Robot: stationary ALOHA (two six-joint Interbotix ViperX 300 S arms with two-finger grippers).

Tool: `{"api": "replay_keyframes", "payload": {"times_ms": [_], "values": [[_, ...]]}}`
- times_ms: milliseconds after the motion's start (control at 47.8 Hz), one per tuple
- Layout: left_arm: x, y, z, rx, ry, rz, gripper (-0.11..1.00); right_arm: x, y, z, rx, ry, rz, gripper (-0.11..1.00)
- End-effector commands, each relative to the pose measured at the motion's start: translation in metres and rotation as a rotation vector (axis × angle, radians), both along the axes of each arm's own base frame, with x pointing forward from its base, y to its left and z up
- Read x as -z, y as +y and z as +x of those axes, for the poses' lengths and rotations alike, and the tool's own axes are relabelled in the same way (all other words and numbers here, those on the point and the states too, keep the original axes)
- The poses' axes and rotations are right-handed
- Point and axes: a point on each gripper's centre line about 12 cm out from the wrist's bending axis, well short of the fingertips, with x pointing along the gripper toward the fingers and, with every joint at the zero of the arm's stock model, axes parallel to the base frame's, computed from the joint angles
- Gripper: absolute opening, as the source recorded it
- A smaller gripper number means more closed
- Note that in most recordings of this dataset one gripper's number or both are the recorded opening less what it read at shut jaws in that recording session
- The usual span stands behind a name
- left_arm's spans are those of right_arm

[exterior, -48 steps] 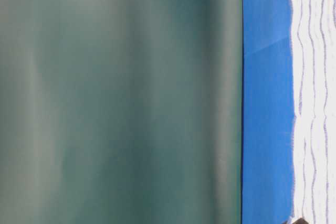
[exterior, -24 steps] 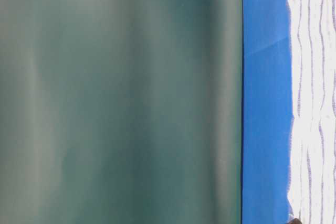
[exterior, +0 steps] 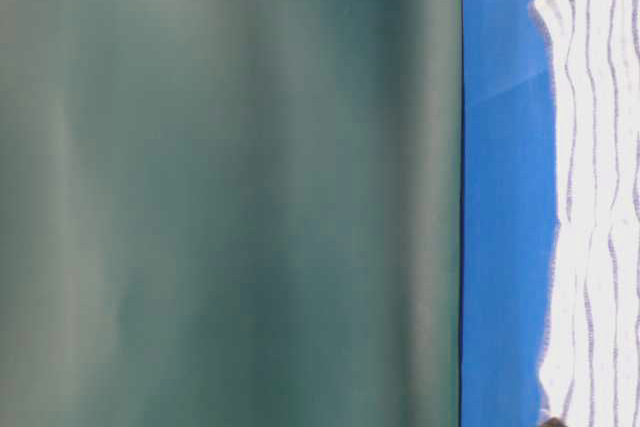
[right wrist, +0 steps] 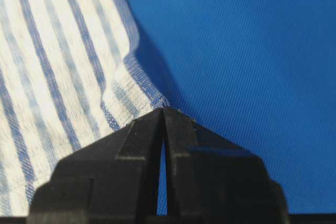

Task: Fold the blue towel.
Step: 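Lift the top corners and fold them down toward the bottom edge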

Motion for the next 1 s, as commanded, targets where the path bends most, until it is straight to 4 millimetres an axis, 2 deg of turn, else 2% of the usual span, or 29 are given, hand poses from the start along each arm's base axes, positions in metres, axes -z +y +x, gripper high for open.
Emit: {"api": "replay_keyframes", "payload": {"times_ms": [0,335,628,858,983], "values": [[-0.014,0.0,0.002,0.007,-0.029,0.013,0.05,-0.018,-0.002,0.004,0.0,-0.053,-0.02,-0.03],[-0.049,-0.013,-0.005,0.041,-0.054,0.017,0.05,-0.05,0.014,0.001,-0.051,-0.105,-0.026,-0.03],[-0.07,-0.04,-0.011,0.141,-0.094,0.023,0.05,-0.085,0.042,-0.005,-0.139,-0.178,-0.017,-0.03],[-0.075,-0.058,-0.009,0.211,-0.116,0.023,0.05,-0.085,0.055,-0.005,-0.161,-0.181,0.03,-0.03],[-0.077,-0.069,-0.006,0.243,-0.127,0.003,0.05,-0.084,0.072,-0.002,-0.206,-0.183,0.074,-0.03]]}}
